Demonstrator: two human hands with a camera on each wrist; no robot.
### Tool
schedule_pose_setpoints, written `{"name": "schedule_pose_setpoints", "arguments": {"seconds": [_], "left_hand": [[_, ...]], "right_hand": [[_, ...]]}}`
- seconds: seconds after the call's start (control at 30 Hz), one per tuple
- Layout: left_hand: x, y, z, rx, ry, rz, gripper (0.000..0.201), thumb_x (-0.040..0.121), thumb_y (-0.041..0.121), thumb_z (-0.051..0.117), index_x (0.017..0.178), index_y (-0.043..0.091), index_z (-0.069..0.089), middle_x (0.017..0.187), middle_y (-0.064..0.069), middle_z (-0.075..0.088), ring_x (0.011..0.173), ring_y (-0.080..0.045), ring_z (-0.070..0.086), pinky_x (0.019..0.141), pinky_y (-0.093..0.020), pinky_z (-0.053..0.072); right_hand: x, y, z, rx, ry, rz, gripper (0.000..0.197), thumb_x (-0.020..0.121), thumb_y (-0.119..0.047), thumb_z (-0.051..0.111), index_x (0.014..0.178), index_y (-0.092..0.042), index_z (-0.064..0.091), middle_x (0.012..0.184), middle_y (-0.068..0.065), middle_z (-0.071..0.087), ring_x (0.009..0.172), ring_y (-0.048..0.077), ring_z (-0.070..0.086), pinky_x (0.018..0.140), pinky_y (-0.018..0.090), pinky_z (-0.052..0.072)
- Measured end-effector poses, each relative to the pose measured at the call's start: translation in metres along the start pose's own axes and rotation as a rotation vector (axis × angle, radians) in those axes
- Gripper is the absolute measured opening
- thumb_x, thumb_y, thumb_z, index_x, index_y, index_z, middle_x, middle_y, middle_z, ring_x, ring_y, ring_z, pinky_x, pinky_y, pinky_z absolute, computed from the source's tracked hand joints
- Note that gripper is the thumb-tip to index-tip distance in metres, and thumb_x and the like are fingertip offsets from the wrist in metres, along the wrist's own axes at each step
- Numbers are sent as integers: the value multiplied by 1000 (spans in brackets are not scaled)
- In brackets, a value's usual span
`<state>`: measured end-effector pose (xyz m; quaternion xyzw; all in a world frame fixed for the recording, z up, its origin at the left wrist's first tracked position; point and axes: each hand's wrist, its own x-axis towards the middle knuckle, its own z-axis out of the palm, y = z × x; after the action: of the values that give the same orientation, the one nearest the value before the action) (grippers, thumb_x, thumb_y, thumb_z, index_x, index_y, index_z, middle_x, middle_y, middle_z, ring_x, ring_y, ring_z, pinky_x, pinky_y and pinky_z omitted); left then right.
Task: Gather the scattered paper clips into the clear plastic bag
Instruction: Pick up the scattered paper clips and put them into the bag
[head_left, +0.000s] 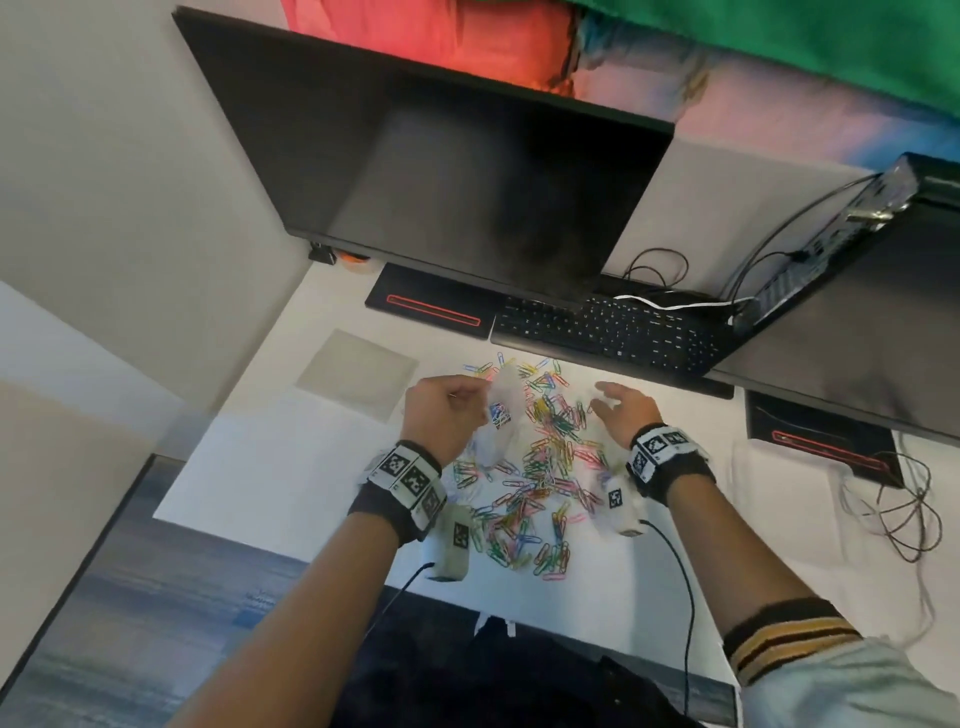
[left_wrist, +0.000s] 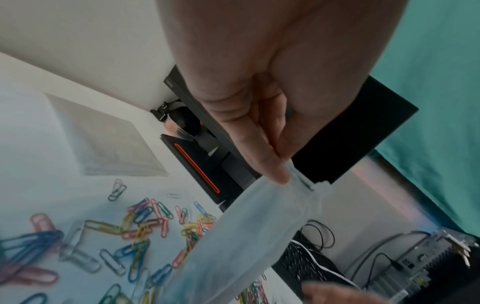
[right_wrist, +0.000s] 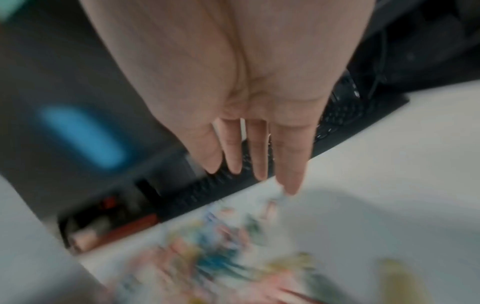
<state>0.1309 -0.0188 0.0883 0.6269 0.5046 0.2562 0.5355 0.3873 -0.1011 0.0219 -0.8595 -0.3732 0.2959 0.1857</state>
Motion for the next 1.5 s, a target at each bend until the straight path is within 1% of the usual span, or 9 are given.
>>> {"name": "schedule_pose_setpoints", "arguments": {"seconds": [0.13, 0.33, 0.47, 0.57, 0.8, 0.9, 1.1, 1.27, 1.5], "left_hand": [[-4, 4, -10, -35, -27, -12, 16, 87, -3, 65, 95, 5, 76, 79, -12, 72, 74, -26, 70, 77, -33, 62], [-4, -9, -10, -69, -55, -56, 17, 87, -6, 64, 95, 4, 76, 81, -14, 72, 75, -28, 70, 67, -24, 61], [-7, -15, -4, -98, -63, -73, 12, 88, 1, 67, 94, 6, 76, 88, -20, 72, 75, -28, 71, 66, -26, 62], [-8, -17, -3, -115, -60, -78, 10, 88, 3, 68, 91, 10, 76, 89, -22, 72, 71, -27, 70, 67, -27, 62], [-4, -20, -3, -108, -68, -87, 15, 89, 5, 67, 88, 17, 76, 87, -18, 74, 74, -33, 74, 77, -40, 63], [-4, -21, 0, -107, -74, -98, 16, 88, 4, 66, 88, 16, 77, 86, -17, 74, 72, -31, 74, 79, -42, 62], [-3, -20, 7, -72, -80, -109, 15, 88, 5, 65, 92, 14, 77, 77, -9, 74, 68, -25, 74, 75, -34, 63], [-1, -18, 13, -19, -86, -78, 17, 90, 5, 62, 96, 14, 75, 73, -3, 71, 63, -17, 72, 67, -23, 60], [-4, -15, 21, -6, -131, -64, 13, 91, 8, 65, 92, 17, 74, 75, -12, 73, 70, -29, 73, 74, -33, 62]], "right_hand": [[5, 14, 34, -148, -103, -103, 54, 98, -24, 50, 148, -11, 33, 153, 11, 34, 138, 27, 37, 113, 30, 26], [8, 10, 61, -344, -125, -339, 63, 94, -37, 54, 150, -25, 28, 152, 10, 29, 133, 33, 37, 113, 40, 32], [10, -7, 74, -590, -119, -518, 44, 84, -8, 63, 126, -19, 56, 133, 11, 47, 110, 34, 53, 87, 39, 52], [11, -20, 75, -611, -130, -534, 29, 77, 5, 61, 100, -10, 68, 101, 8, 57, 90, 27, 59, 71, 28, 46], [5, -16, 59, 141, 117, -38, 10, 79, -13, 76, 88, -13, 79, 90, -1, 73, 85, 17, 69, 85, 26, 54], [-4, -11, 46, 833, -67, 260, 15, 74, -5, 80, 89, -7, 77, 91, 7, 76, 90, 24, 73, 91, 36, 56], [-33, -41, 9, 1363, -323, 219, 35, 78, 2, 70, 112, 5, 65, 109, 21, 70, 103, 28, 69, 82, 28, 58], [-50, -64, 14, 1273, -455, 148, 29, 83, 4, 65, 112, 9, 65, 110, 23, 69, 98, 28, 70, 82, 27, 59], [-46, -78, 38, 824, -253, 63, 15, 82, 2, 70, 92, -8, 73, 100, 19, 72, 89, 27, 72, 84, 34, 58]]}}
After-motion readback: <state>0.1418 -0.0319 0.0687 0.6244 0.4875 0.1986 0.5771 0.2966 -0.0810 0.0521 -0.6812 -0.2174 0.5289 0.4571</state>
